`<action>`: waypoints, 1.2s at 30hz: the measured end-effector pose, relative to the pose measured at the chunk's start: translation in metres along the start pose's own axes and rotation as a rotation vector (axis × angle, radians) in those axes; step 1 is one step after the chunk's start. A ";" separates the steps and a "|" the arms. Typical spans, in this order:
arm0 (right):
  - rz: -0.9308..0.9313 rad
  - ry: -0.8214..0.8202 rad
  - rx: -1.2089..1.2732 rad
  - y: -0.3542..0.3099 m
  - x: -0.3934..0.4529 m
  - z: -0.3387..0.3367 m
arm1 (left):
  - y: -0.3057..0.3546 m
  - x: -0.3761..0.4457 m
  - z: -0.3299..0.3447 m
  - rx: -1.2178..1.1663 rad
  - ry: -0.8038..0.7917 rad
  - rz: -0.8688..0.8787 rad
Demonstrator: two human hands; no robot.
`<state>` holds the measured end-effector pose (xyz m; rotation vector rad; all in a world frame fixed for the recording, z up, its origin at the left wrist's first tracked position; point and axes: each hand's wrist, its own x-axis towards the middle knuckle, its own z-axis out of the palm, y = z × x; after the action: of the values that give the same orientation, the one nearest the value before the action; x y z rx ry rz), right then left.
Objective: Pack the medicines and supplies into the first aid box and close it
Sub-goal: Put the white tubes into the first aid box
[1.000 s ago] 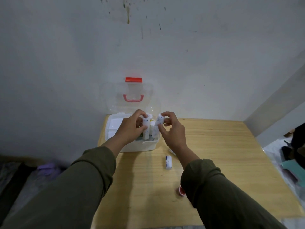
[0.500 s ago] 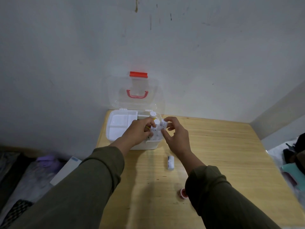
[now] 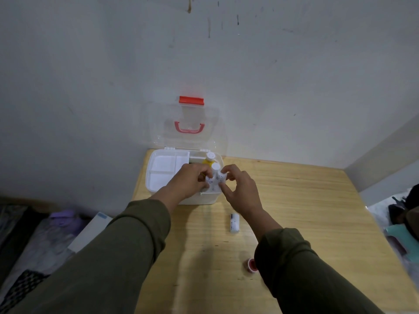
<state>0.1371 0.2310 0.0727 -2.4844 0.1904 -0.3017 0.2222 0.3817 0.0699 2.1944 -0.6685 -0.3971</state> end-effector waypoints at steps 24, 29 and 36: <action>0.099 -0.045 0.009 0.002 -0.011 -0.019 | 0.007 -0.006 -0.010 -0.039 -0.001 -0.022; 0.105 -0.037 -0.002 0.003 -0.012 -0.037 | 0.022 -0.010 -0.018 -0.024 0.071 -0.003; 0.123 -0.006 -0.049 0.017 -0.031 -0.068 | 0.068 -0.024 -0.004 -0.072 0.157 0.056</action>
<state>0.0887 0.1848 0.1103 -2.5086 0.3509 -0.2399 0.1818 0.3613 0.1259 2.1085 -0.6191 -0.2141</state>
